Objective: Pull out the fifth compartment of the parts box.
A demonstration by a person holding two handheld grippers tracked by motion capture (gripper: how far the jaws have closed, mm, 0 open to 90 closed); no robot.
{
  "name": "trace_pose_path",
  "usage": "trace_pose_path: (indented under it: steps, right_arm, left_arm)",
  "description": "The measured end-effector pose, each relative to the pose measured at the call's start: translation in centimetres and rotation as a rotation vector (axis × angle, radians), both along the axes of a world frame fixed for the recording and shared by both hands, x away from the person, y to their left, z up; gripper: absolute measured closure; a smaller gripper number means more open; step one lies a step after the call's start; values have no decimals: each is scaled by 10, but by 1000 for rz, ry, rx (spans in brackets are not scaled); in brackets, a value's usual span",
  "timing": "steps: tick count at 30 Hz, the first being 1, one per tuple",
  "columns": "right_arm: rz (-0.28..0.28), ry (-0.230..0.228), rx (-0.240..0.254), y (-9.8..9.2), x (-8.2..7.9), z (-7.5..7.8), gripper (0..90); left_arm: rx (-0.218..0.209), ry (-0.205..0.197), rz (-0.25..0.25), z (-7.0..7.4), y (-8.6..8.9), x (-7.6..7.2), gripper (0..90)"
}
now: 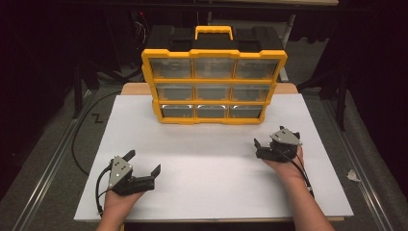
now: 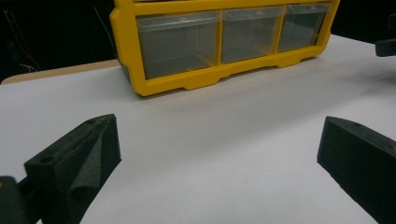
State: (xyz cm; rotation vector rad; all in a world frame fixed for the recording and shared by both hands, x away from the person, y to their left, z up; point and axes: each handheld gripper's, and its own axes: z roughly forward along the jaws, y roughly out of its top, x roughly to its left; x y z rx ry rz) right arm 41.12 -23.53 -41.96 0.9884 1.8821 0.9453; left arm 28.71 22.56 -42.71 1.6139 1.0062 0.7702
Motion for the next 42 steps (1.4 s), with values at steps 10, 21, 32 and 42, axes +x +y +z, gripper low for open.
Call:
trace_pose_path:
  steps: [10,21,32,42]
  right_arm:
    - [4,-8,-119,-6,-6,-4,9]
    - [8,8,-185,-11,-14,-8,8]
    - [65,-30,-365,-2,-19,-10,9]
    - [95,-79,-506,8,-27,-8,10]
  left_arm:
    - [-4,-3,-4,0,0,0,2]
    - [-9,-6,-4,1,0,-1,2]
    - [-12,-10,-4,1,1,-1,2]
    - [-9,-11,-4,1,0,-1,2]
